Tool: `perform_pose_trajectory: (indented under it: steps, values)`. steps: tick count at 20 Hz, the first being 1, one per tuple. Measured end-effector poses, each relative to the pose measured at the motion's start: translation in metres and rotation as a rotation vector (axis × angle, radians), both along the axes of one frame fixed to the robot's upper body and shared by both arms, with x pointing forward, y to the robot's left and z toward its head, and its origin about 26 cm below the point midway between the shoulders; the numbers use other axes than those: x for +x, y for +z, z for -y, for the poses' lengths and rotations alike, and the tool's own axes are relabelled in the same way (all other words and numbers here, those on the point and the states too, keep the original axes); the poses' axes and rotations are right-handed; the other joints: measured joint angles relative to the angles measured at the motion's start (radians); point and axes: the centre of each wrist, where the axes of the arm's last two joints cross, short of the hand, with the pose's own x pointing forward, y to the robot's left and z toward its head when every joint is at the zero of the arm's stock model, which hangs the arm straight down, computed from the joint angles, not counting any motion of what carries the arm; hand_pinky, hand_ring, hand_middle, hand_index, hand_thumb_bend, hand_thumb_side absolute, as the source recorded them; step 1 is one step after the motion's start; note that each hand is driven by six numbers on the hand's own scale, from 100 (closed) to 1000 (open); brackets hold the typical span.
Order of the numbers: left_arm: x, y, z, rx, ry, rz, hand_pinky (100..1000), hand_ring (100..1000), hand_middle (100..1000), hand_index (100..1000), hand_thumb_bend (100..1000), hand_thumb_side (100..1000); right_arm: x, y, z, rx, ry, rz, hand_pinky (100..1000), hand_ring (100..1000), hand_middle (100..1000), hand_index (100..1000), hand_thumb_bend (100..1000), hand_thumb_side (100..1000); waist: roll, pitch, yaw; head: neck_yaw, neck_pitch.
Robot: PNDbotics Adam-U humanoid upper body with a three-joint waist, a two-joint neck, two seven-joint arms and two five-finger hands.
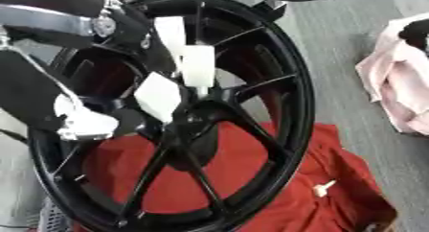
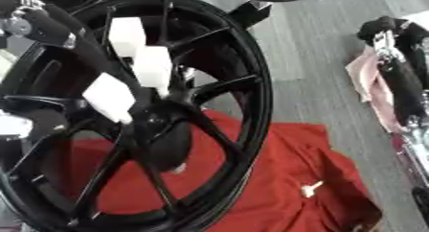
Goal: Pull the pin out of the wheel hub.
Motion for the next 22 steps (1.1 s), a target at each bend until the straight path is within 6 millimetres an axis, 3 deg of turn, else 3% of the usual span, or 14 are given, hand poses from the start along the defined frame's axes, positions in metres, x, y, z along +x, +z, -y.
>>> perform_pose_trajectory:
  steps: [7, 12, 22]
  values:
    - [-0.0007, -0.0031, 0.0014, 0.028, 0.071, 0.078, 872, 843, 802, 893, 349, 385, 0.0001, -0.0012, -0.0011, 0.008, 0.001, -0.003, 842, 722, 621, 635, 100, 630, -0.002, 0.001, 0.000, 0.000, 0.000]
    - [-0.0007, -0.0030, 0.0017, 0.025, 0.112, 0.108, 867, 848, 820, 898, 305, 353, 0.0001, -0.0018, -0.0015, 0.011, 0.002, -0.005, 842, 722, 621, 635, 100, 637, -0.003, 0.003, -0.001, 0.002, 0.000]
    - [-0.0005, -0.0057, 0.0047, 0.012, 0.122, 0.078, 861, 857, 844, 892, 273, 383, 0.0004, -0.0031, -0.0035, 0.016, 0.008, -0.009, 843, 723, 622, 635, 100, 647, -0.003, 0.017, -0.003, 0.008, -0.001]
